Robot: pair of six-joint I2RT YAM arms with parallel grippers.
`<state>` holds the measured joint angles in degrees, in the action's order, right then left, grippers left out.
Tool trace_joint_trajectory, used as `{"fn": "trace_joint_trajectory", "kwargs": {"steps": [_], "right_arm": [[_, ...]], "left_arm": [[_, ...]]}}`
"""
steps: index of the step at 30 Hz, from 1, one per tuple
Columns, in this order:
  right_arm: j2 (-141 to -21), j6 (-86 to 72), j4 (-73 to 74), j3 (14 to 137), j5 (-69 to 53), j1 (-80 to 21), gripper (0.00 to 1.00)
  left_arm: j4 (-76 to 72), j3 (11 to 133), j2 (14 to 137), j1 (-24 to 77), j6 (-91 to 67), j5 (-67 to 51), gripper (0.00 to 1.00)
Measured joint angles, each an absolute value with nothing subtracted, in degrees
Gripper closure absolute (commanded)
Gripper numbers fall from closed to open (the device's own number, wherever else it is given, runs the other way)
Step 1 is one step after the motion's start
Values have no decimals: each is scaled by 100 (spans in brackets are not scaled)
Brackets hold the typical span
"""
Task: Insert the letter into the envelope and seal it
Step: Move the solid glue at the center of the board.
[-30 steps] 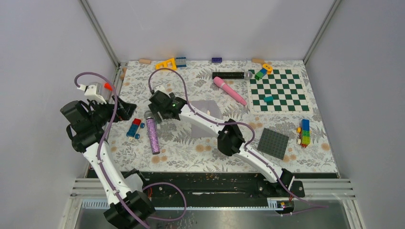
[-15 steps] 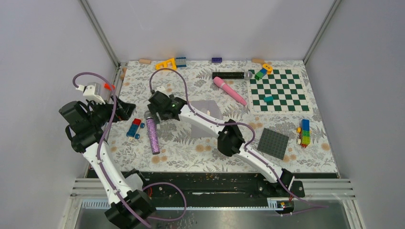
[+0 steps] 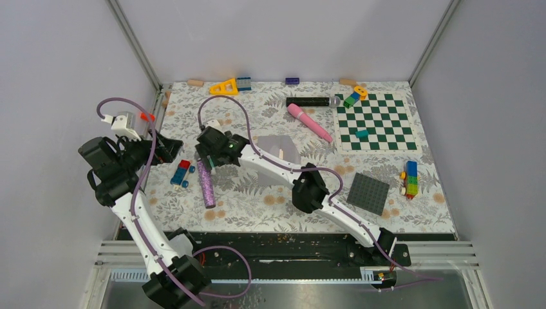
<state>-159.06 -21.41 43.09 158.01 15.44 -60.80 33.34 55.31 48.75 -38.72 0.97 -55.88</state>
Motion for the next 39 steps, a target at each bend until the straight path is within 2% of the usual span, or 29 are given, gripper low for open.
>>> {"fn": "trace_joint_trajectory", "kwargs": {"steps": [14, 20, 26, 33, 37, 39], "right_arm": [[-15952, -2141, 4305, 15804, 1656, -6171, 9], [-15968, -2091, 4303, 15804, 1747, -6211, 27], [-16051, -2150, 4294, 15801, 1726, -6228, 21], [-16127, -2285, 4311, 15801, 1686, -6228, 21], [-16169, -2307, 4307, 15801, 1688, -6228, 30], [-16173, -2314, 4300, 15801, 1688, -6228, 37]], "left_arm": [[3332, 5531, 4919, -4060, 27, -5819, 1], [3339, 5531, 5089, -4119, 3, -5922, 1], [3363, 5531, 5124, -4134, 3, -5983, 1], [3380, 5531, 5216, -4143, -5, -6005, 1], [3380, 5531, 5236, -4165, -30, -6005, 1], [3382, 5531, 5238, -4171, -36, -6007, 1]]}}
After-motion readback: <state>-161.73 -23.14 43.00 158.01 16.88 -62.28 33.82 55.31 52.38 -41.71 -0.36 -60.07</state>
